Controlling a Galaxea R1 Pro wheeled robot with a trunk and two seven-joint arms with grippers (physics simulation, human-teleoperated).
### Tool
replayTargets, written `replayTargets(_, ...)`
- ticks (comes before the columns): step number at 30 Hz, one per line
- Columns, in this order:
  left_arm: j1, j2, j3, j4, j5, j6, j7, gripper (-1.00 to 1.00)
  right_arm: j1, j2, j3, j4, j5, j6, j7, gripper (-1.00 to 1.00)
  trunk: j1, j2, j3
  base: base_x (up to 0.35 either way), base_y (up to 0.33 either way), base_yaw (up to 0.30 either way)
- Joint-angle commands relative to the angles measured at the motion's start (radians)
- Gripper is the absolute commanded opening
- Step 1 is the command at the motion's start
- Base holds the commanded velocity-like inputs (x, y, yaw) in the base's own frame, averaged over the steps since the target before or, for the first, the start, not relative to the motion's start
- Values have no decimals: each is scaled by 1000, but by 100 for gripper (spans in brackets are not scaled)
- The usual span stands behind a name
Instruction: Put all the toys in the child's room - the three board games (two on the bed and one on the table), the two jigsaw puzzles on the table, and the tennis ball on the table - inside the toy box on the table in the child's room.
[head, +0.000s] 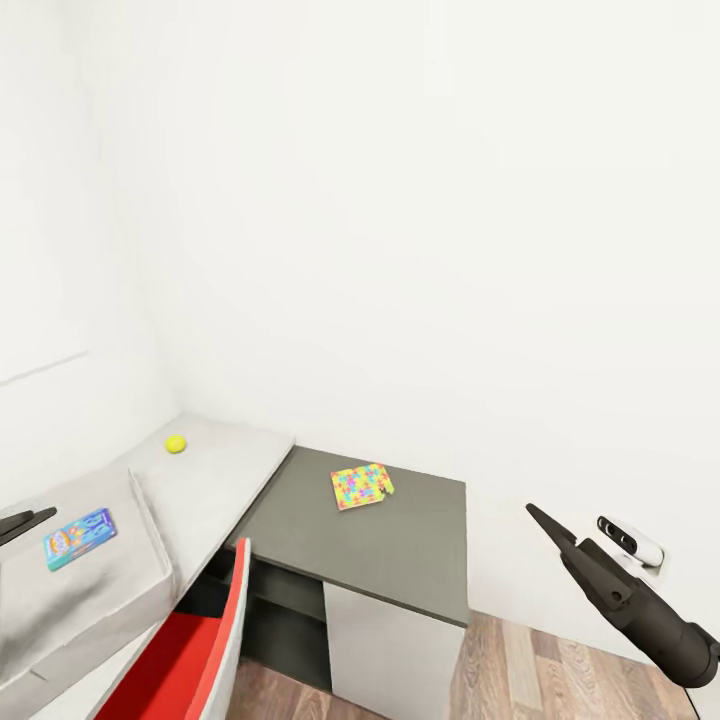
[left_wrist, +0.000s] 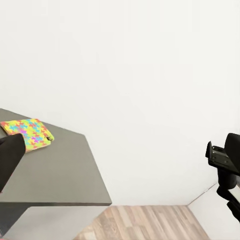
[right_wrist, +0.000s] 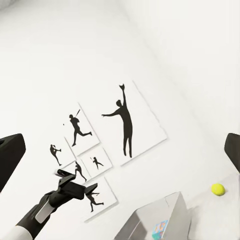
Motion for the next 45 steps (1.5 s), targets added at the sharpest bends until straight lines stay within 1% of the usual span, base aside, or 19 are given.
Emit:
replayTargets(1, -1, 0, 0, -1, -1, 11, -5, 100, -1, 0, 0, 0, -5, 10, 1, 100, 1, -2, -2, 0, -287, -18)
replayTargets(11, -1, 0, 0, -2, -1, 10, -5, 100, -1, 0, 0, 1, -5, 10, -2, 100, 1, -2, 3, 0, -296, -191)
replayTargets(15, -1, 0, 0, -2, -1, 10, -5, 100, -1, 0, 0, 1, -4, 10, -2, 100, 1, -2, 6, 0, -162, -253)
replayTargets(45, -1, 0, 0, -2, -1, 10, -5, 100, -1, -3, -2, 3, -5, 11, -2, 100, 1, -2, 31, 0, -7, -257)
